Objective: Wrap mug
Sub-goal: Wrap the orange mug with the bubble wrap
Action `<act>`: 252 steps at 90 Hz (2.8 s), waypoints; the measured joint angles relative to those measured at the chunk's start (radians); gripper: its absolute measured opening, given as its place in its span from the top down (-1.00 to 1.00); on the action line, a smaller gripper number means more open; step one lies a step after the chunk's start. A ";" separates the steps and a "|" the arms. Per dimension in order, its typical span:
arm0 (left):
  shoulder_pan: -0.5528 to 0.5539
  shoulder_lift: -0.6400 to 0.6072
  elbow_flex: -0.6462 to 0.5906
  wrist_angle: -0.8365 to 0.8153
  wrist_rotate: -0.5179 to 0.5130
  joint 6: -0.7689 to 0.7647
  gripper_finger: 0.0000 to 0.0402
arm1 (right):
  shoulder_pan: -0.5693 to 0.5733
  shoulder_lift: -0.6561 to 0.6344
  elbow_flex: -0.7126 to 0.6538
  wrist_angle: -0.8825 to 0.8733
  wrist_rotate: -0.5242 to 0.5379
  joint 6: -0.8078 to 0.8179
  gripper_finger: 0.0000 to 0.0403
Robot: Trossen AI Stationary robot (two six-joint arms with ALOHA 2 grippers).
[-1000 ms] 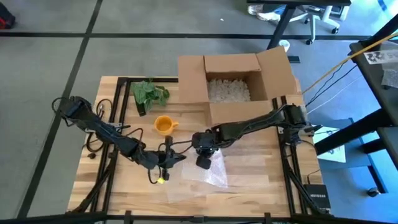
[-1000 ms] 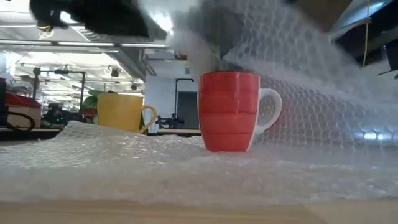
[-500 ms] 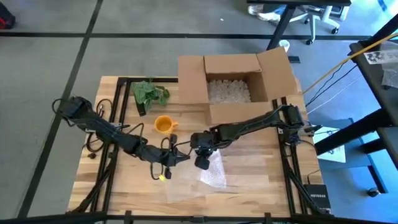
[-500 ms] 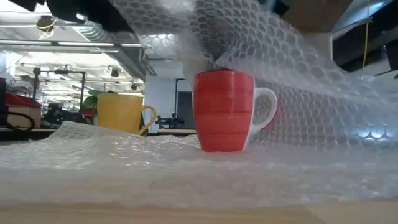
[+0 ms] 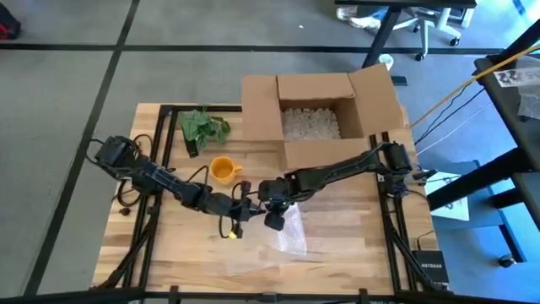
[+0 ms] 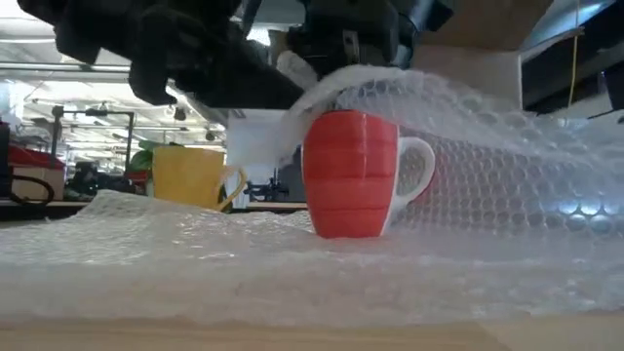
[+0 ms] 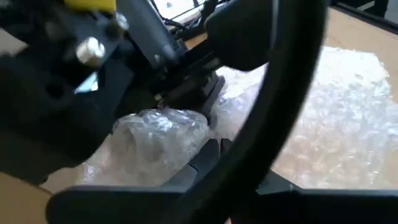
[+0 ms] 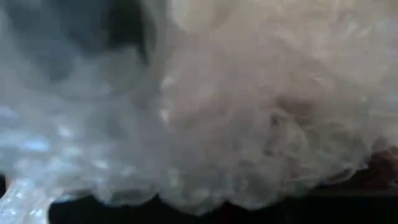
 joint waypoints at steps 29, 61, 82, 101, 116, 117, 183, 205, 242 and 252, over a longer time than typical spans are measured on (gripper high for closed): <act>0.001 0.001 0.000 0.002 0.003 -0.009 1.00 | 0.001 0.001 0.078 -0.103 0.037 -0.027 1.00; 0.002 0.000 0.002 -0.004 0.002 -0.009 1.00 | 0.005 0.001 0.256 -0.364 0.103 -0.066 1.00; 0.002 0.000 0.002 -0.012 0.004 -0.005 1.00 | 0.036 -0.001 0.338 -0.464 0.140 -0.070 1.00; 0.005 0.000 0.001 -0.012 0.003 -0.010 1.00 | 0.050 -0.002 0.319 -0.397 0.128 -0.074 1.00; 0.006 0.000 0.000 -0.013 0.003 -0.010 1.00 | 0.044 -0.001 0.213 -0.290 0.110 -0.073 1.00; 0.005 0.000 0.000 -0.013 0.003 -0.010 1.00 | 0.042 -0.001 0.205 -0.282 0.108 -0.072 1.00; 0.005 0.000 0.000 -0.014 -0.003 0.000 1.00 | -0.014 -0.005 -0.069 0.065 -0.081 0.005 1.00; -0.039 -0.064 -0.001 -0.099 -0.090 0.009 1.00 | -0.014 -0.004 -0.070 0.059 -0.080 0.006 1.00; -0.087 -0.096 -0.003 -0.219 -0.094 -0.090 1.00 | -0.003 0.006 0.071 -0.158 -0.008 -0.014 1.00; -0.085 -0.096 -0.003 -0.223 -0.094 -0.090 1.00 | 0.006 0.006 0.121 -0.268 0.053 -0.023 1.00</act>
